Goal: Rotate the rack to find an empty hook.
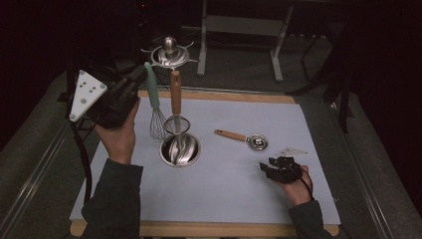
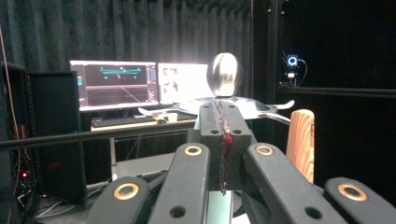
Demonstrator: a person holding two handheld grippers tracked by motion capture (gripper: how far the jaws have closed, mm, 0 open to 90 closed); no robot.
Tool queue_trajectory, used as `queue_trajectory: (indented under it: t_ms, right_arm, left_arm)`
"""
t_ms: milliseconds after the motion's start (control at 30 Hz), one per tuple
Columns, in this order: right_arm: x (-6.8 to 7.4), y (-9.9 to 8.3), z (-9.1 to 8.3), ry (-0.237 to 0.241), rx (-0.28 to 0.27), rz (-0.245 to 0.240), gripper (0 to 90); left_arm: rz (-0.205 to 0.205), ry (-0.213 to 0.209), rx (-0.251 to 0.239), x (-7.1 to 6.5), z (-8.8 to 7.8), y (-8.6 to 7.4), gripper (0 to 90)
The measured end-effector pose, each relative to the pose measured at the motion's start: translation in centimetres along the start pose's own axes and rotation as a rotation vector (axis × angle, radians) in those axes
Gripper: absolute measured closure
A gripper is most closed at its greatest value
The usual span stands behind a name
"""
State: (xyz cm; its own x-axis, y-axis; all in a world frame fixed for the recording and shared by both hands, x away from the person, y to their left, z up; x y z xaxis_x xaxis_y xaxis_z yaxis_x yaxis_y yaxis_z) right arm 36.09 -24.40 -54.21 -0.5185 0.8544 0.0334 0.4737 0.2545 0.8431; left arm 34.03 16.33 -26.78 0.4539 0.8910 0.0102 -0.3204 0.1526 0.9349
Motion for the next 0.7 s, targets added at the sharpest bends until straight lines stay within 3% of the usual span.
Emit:
queue_trajectory:
  t_ms: [700]
  right_arm:
    - [-0.2, -0.1, -0.1, 0.001, -0.004, 0.011, 54.1]
  left_arm:
    - [-0.008, 0.044, 0.043, 2.3, 1.3, -0.2, 89.9]
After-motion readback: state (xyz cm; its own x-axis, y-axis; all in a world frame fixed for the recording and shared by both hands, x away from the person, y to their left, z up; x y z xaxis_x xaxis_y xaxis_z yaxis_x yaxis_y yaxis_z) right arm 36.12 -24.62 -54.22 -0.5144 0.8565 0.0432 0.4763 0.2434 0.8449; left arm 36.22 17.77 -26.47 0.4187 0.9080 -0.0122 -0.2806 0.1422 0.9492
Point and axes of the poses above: each handheld gripper's, and its own axes: z roughly forward along the jaws, y roughly out of its top, x roughly to its left, the point moved 6 cm from there along z, roughly forward along the jaws, and after that the axes turned 11 degrees about -x, right-handed, at the moved point
